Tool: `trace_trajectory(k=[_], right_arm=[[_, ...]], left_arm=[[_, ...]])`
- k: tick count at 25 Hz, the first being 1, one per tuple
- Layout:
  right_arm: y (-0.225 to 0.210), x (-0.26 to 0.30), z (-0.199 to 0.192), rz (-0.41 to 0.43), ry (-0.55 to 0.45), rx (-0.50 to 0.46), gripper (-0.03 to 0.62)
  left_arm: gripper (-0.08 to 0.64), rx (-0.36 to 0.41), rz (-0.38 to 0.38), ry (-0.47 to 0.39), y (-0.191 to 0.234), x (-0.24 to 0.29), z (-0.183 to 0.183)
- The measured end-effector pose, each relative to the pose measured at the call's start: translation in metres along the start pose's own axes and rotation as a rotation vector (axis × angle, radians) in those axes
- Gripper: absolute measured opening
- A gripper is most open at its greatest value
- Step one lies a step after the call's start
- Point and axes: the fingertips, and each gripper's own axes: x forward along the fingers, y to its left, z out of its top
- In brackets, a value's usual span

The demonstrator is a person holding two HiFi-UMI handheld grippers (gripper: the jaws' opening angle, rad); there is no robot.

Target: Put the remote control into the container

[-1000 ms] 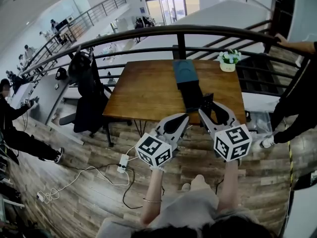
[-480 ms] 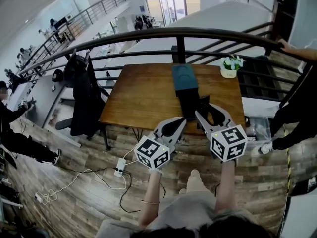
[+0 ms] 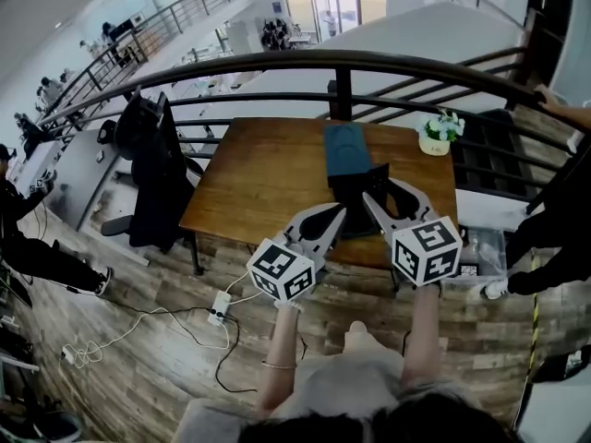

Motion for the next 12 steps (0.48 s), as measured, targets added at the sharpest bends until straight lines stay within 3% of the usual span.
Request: trace_trajectory(k=[12], right_arm=[[-0.046, 0.031, -0.016, 0.066, 0.063, 0.009, 0.199]], left_arm=[[0.004, -0.038, 0.053, 0.017, 0.029, 0.047, -0.019]])
